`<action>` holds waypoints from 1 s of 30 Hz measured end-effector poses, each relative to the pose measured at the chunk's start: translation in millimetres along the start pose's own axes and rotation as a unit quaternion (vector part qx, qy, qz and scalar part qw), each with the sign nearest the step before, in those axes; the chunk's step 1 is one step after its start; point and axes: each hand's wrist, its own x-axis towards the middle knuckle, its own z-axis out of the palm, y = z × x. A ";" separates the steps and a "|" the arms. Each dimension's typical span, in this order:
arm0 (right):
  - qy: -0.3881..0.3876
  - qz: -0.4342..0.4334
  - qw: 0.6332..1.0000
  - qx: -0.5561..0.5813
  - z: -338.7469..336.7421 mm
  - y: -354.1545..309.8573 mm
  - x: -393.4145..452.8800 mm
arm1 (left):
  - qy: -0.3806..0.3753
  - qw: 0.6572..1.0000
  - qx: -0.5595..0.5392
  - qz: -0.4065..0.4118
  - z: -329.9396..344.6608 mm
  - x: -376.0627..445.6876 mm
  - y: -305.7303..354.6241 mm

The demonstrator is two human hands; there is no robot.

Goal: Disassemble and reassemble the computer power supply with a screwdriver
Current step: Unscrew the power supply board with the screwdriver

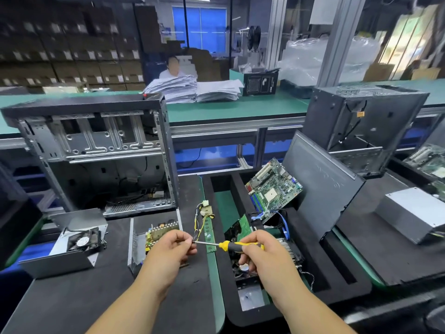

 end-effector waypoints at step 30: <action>-0.129 -0.004 0.986 -0.103 -5.4 3.5 38.1 | -0.004 0.997 0.068 0.034 -12.9 2.9 21.7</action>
